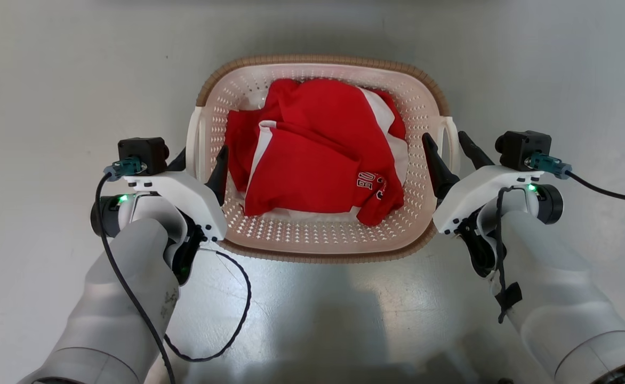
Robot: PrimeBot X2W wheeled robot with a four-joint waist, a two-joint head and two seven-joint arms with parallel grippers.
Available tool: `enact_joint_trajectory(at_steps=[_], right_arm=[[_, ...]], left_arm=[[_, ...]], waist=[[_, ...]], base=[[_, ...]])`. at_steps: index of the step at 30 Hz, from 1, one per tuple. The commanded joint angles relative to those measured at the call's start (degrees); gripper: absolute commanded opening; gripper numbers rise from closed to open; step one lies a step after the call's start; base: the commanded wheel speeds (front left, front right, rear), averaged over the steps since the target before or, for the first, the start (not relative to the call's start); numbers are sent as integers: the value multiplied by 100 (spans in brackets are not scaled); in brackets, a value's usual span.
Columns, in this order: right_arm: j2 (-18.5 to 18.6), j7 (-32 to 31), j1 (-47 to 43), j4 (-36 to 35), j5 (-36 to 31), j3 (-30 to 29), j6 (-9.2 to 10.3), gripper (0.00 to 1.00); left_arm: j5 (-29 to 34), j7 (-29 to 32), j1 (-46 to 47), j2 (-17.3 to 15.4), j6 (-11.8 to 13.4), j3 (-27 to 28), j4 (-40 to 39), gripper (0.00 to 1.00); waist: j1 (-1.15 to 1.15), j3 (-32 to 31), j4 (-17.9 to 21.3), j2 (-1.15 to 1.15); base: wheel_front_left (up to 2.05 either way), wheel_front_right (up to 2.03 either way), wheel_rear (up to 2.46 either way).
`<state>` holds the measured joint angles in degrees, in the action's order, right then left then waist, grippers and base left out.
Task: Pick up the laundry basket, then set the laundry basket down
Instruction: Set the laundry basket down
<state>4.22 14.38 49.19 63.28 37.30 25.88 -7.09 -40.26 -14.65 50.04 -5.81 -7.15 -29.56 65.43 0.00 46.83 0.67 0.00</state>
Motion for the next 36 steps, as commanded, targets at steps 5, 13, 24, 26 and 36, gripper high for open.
enact_joint_trajectory(at_steps=[5,13,24,26,36], right_arm=[[-133,62,-462,-120,-8,36,-40,100],[-134,62,-767,-368,-145,-85,-40,100],[-134,62,-1479,-1107,-595,-553,-40,100],[-134,62,-1632,-1347,-718,-697,-40,100],[-134,62,-2375,-2240,-1175,-1237,-40,100]], left_arm=[[198,-35,-175,-255,-33,252,-210,100],[563,-35,-677,-347,-33,520,-627,100],[1009,-35,-1497,-324,-34,1073,-1309,100],[1089,-35,-1665,-324,-34,1202,-1453,100],[1307,-35,-2433,-202,-34,1816,-2266,100]], waist=[[0,-264,30,0],[0,-994,164,0],[0,-2225,292,0],[0,-2449,311,0],[0,-3438,316,0]], base=[[0,0,0],[0,0,0],[0,0,0],[0,0,0],[0,0,0]])
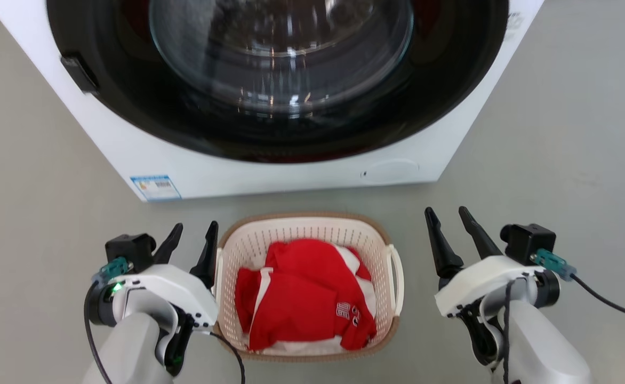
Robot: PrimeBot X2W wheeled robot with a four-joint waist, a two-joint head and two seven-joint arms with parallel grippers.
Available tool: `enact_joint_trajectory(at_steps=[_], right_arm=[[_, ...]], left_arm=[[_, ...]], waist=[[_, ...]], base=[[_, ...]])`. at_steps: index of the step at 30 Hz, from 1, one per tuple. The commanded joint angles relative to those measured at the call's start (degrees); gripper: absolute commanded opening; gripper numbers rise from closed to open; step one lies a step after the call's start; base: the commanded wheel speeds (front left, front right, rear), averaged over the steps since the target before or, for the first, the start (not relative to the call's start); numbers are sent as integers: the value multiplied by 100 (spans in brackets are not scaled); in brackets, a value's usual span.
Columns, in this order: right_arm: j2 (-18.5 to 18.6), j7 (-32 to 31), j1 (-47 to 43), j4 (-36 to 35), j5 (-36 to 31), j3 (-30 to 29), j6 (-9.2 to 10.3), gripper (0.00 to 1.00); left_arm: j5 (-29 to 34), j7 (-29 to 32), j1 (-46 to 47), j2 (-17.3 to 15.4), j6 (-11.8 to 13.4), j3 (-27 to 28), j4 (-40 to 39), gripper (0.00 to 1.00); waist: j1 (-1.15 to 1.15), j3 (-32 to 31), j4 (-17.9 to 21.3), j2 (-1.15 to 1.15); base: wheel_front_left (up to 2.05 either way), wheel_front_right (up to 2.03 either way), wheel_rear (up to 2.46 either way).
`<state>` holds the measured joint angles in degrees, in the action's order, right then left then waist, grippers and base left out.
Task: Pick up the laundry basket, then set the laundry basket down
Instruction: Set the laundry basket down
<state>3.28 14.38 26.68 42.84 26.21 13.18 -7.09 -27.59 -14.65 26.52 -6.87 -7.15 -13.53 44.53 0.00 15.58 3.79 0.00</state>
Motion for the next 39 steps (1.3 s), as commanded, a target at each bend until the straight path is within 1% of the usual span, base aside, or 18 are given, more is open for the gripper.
enact_joint_trajectory(at_steps=[1,4,9,10,15,19,27,32,39], right_arm=[[-39,62,-190,-268,-115,-30,-40,100],[-39,62,-381,-504,-229,-169,-40,100],[-24,62,-668,-861,-419,-267,-40,100],[-24,62,-668,-861,-419,-267,-40,100],[34,62,-927,-1215,-635,-411,-40,100],[24,62,-1104,-1623,-770,-514,-40,100],[14,62,-1402,-2177,-1182,-642,-40,100],[3,62,-1608,-2331,-1456,-861,-40,100],[-18,62,-1679,-2338,-1509,-1009,-40,100]], left_arm=[[74,-35,-138,-92,-34,250,-252,100],[174,-35,-299,-67,-34,382,-479,100],[365,-35,-593,14,-8,743,-857,100],[365,-35,-593,14,-8,743,-857,100],[607,-35,-971,128,9,1050,-1361,100],[681,-35,-1285,225,-4,1246,-1839,100],[874,-35,-1829,338,-23,1330,-2672,100],[983,-35,-2113,375,-28,1346,-2943,100],[999,-35,-2232,388,-32,1341,-3042,100]], waist=[[0,-390,-1,0],[0,-597,-21,0],[0,-876,-59,0],[0,-876,-59,0],[0,-1126,-112,0],[0,-1246,-138,0],[0,-1423,-212,0],[0,-1494,-214,0],[0,-1486,-201,0]], base=[[0,0,0],[0,0,0],[0,0,0],[0,0,0],[0,0,0],[0,0,0],[0,0,0],[0,0,0],[0,0,0]])
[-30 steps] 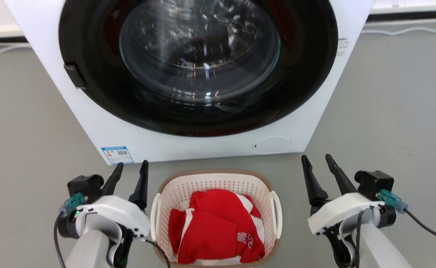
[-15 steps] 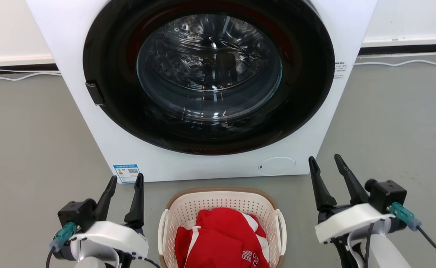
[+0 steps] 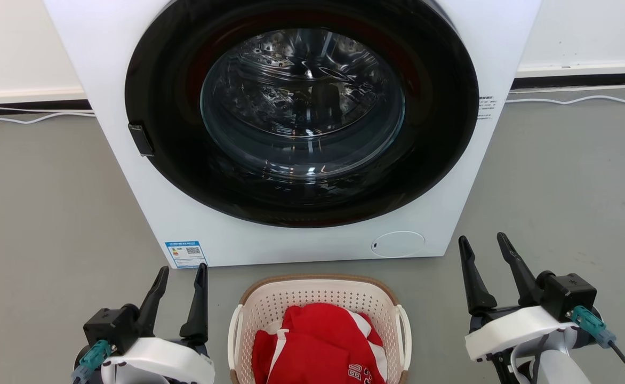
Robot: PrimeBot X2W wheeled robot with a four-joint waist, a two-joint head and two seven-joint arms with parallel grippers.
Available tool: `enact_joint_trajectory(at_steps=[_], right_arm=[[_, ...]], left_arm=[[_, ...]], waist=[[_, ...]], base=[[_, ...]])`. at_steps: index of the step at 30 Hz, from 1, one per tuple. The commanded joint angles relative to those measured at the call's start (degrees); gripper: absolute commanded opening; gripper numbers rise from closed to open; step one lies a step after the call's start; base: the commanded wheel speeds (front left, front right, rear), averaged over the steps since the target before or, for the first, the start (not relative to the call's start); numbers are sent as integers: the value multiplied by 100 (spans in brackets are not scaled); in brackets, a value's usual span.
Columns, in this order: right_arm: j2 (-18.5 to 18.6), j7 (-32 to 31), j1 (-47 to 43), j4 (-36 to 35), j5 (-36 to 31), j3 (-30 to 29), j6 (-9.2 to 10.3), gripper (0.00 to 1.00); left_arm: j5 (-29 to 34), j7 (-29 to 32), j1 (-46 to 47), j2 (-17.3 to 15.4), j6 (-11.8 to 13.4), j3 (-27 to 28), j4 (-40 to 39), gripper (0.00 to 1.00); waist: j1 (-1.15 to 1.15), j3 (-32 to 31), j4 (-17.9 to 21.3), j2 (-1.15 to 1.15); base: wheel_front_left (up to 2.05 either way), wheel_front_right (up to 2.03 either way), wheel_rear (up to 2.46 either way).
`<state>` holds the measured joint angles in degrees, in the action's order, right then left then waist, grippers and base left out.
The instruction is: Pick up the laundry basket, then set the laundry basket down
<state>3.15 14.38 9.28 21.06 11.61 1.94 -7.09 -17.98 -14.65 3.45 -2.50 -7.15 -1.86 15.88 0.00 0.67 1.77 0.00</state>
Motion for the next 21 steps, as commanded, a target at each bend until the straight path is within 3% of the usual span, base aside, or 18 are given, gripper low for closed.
enact_joint_trajectory(at_steps=[1,21], right_arm=[[-6,62,61,-157,-53,99,-40,100],[-23,62,140,-74,-54,92,-40,100]], left_arm=[[35,-35,73,-49,-32,169,-181,100],[72,-35,151,-42,-34,175,-135,100]], waist=[[0,9,4,0],[0,84,46,0]], base=[[0,0,0],[0,0,0]])
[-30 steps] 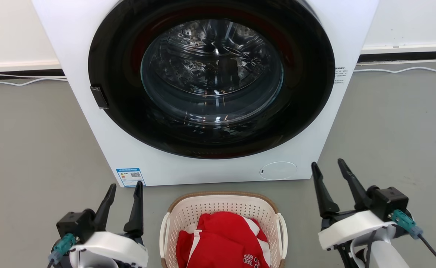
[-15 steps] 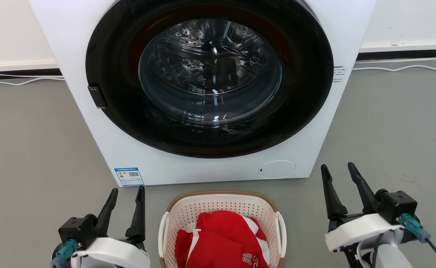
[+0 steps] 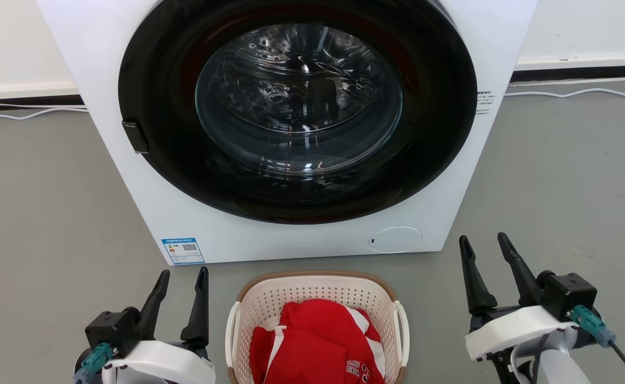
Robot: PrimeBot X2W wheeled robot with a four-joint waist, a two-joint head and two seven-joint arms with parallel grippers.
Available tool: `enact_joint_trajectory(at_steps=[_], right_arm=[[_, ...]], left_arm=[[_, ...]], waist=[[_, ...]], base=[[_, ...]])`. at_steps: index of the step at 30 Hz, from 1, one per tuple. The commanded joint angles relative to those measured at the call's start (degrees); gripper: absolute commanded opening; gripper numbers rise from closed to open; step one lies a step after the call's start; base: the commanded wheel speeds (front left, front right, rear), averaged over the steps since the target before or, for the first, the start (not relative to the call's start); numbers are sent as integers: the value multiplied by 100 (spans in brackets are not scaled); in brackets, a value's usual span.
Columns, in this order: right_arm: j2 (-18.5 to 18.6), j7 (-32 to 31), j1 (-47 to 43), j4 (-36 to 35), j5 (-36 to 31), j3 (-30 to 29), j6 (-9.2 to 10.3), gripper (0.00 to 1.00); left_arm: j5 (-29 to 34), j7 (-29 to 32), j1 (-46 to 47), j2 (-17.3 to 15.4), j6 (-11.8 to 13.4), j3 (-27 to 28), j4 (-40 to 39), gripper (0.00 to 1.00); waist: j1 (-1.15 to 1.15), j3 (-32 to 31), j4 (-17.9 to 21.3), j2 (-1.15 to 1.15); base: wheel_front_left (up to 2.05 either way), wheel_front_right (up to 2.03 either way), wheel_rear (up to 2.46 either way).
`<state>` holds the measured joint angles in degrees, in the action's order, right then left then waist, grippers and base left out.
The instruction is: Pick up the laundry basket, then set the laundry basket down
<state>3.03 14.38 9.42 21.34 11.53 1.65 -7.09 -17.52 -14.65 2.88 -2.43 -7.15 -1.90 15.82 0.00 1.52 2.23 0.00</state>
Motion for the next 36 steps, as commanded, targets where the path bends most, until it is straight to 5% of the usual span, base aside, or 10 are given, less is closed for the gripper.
enact_joint_trajectory(at_steps=[1,11,12,22,36], right_arm=[[-11,62,127,-99,-42,128,-40,100],[-13,62,134,-45,-18,173,-40,100],[-1,0,1,64,3,34,0,0],[-10,-141,-124,192,461,-14,0,0],[-11,-368,-148,82,1361,-106,-5,0]], left_arm=[[37,-35,211,-48,-34,185,-121,100],[50,-35,212,-47,-34,155,-73,100],[36,0,1,1,0,-7,61,0],[-382,126,-46,41,-1,40,252,0],[-1220,358,0,31,-5,132,203,0]], waist=[[0,-1,3,0],[0,-29,41,0],[0,-29,41,0],[-13,-51,29,0],[-1,-50,-1,0]], base=[[0,0,0],[0,0,0],[0,0,0],[0,0,0],[0,0,0]])
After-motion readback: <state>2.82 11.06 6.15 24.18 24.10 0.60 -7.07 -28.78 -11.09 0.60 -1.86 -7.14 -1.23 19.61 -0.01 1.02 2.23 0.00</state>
